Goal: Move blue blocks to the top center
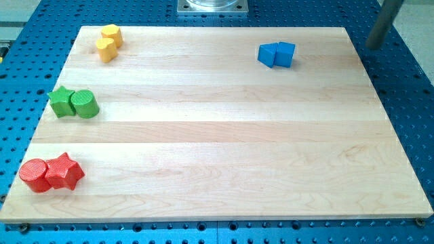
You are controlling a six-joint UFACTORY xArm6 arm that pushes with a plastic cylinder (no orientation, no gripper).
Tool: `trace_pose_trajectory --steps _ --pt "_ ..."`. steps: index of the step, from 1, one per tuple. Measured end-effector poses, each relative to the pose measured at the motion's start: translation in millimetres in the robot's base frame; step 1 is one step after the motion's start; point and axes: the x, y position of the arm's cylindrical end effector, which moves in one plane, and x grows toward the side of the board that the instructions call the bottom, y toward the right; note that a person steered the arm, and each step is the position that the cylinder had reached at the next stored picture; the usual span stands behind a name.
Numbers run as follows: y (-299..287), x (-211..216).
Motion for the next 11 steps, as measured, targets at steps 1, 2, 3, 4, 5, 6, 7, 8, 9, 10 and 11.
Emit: trace_pose_trajectory --steps 1,2,3,4,5,6,7,8,9,10,11 --pt "-63.7 20.8" --pt "-131.5 21.2" --pt "-161.9 30.9" --pt "-171.7 43.3" --pt "-217.7 25.1" --pt "-256.5 20.0" --pt "-261.3 -0.3" --pt "-241.6 -27.0" --pt "-250.1 -51.3" --pt "-295.6 -71.8" --pt "-340.3 -71.6"
